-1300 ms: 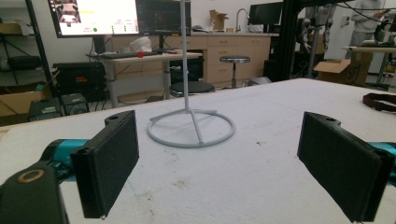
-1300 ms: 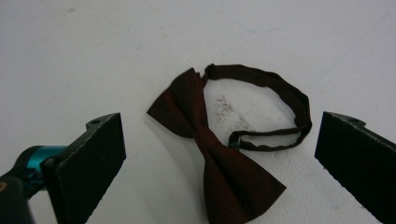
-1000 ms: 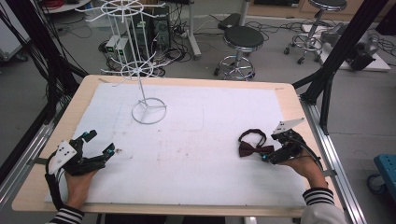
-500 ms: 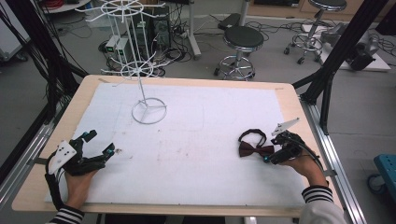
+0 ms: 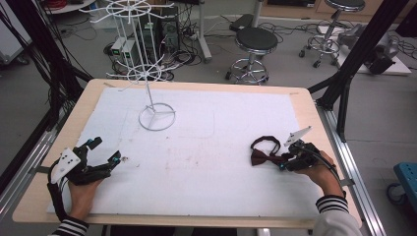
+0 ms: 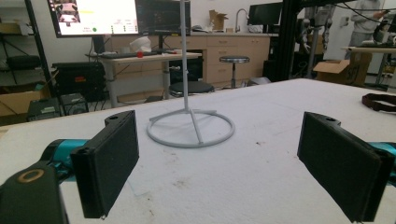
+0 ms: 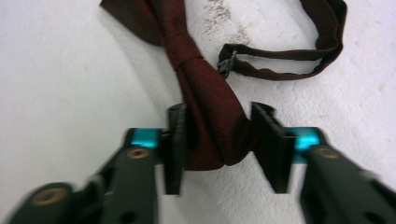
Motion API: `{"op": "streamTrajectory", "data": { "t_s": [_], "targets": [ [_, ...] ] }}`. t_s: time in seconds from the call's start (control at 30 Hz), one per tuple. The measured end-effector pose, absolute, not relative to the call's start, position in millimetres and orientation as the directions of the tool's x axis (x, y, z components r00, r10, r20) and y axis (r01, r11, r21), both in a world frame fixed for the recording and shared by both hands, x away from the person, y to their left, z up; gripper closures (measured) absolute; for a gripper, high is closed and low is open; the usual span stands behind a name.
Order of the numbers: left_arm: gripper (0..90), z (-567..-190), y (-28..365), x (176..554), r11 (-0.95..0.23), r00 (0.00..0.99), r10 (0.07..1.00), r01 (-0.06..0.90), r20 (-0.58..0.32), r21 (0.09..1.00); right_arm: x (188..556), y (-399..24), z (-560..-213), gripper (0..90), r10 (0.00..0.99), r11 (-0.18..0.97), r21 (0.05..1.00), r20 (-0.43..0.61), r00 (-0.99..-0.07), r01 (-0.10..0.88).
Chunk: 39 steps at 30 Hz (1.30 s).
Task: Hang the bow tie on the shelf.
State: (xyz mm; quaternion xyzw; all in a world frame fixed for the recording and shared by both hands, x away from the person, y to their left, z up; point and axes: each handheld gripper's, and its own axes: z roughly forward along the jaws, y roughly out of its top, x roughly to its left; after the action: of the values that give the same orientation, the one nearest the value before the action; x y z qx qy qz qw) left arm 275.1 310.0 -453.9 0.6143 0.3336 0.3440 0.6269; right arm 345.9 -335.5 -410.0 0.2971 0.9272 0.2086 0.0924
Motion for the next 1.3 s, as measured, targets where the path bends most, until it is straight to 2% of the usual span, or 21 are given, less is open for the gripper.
{"op": "streamTrajectory", "data": {
  "t_s": [0.03,0.2,0.63,0.77,1.0,1.3],
  "targets": [
    [13.0,-454,310,275,0.006,0.541,0.841,-0.021,0.006,1.0,345,-334,-409,75.4,0.577,0.749,0.431,-0.052,-0.815,0.502],
    [13.0,-454,310,275,0.008,0.54,0.841,-0.022,0.005,1.0,345,-333,-409,79.4,0.577,0.749,0.426,-0.043,-0.816,0.507],
    [13.0,-454,309,275,0.004,0.539,0.842,-0.023,0.009,1.0,343,-332,-402,79.5,0.583,0.721,0.492,-0.047,-0.811,0.489],
    [13.0,-454,309,275,0.005,0.538,0.843,-0.023,0.008,1.0,341,-330,-396,79.5,0.585,0.687,0.554,-0.037,-0.81,0.47],
    [13.0,-453,311,276,0.018,0.535,0.845,-0.017,-0.006,1.0,337,-326,-390,79.5,0.584,0.664,0.596,-0.038,-0.811,0.451],
    [11.9,-446,313,277,0.011,0.536,0.844,-0.022,0.002,1.0,331,-312,-378,79.5,0.561,0.584,0.708,0.002,-0.828,0.398]
  ]
}}
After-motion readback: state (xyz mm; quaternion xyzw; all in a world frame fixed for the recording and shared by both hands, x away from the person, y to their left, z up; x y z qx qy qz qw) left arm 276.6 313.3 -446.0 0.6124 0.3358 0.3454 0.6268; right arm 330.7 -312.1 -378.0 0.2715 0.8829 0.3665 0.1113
